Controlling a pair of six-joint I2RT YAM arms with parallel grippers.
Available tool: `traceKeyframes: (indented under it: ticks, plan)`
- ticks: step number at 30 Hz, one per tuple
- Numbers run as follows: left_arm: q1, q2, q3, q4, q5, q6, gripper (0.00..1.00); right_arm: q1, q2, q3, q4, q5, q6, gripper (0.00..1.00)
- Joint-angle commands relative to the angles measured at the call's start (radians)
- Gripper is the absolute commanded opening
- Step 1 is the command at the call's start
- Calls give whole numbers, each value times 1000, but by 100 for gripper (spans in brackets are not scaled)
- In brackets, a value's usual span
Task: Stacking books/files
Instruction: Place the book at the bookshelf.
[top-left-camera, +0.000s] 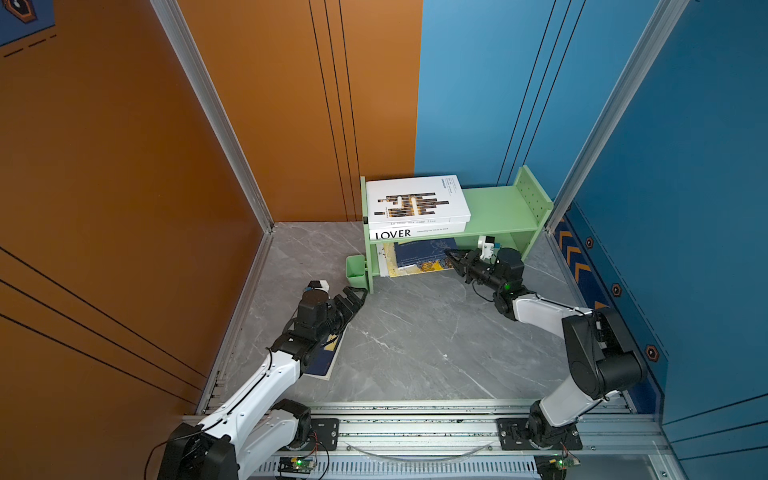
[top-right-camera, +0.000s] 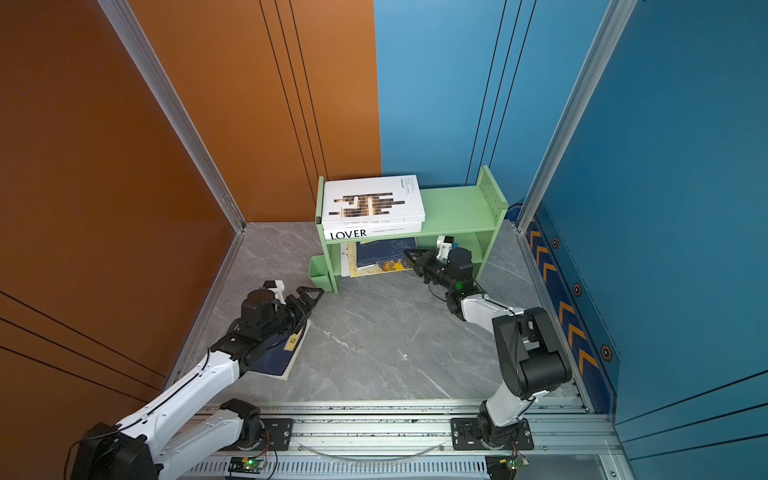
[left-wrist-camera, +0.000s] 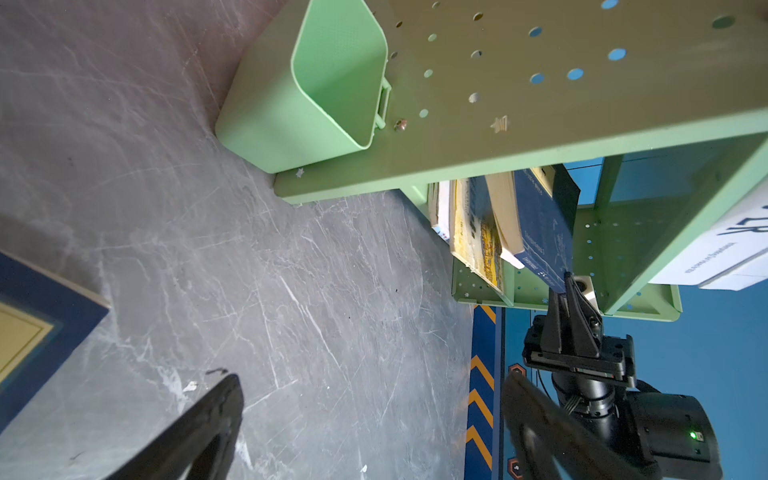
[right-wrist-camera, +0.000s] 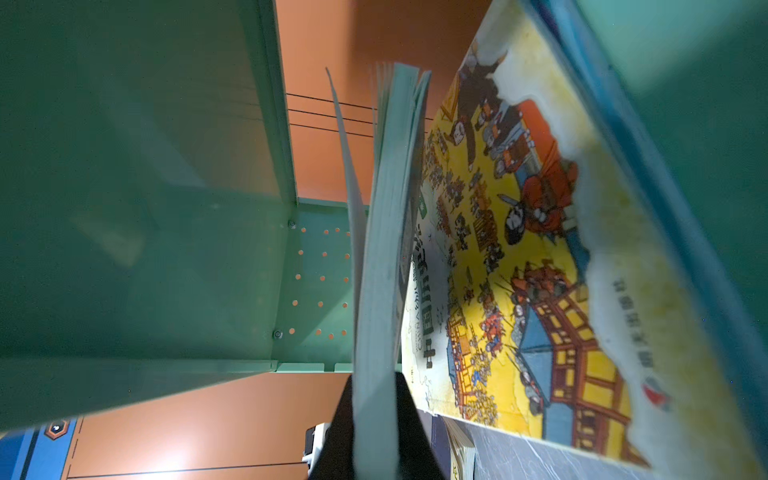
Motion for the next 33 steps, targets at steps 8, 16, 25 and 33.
traceKeyframes:
  ticks: [8, 16, 25, 33]
  plan:
    - [-35, 58, 48, 49, 18, 29, 98, -15, -60, 25, -32, -49, -29, 4]
    - [-69, 128, 70, 109, -8, 14, 98, 24, -10, 35, 15, -52, -9, 4]
    - [-96, 237, 62, 254, -76, -40, 98, 55, 79, 58, 116, -45, 48, 4]
    - [-101, 315, 89, 355, -90, -58, 98, 52, 81, 59, 83, -28, 2, 4]
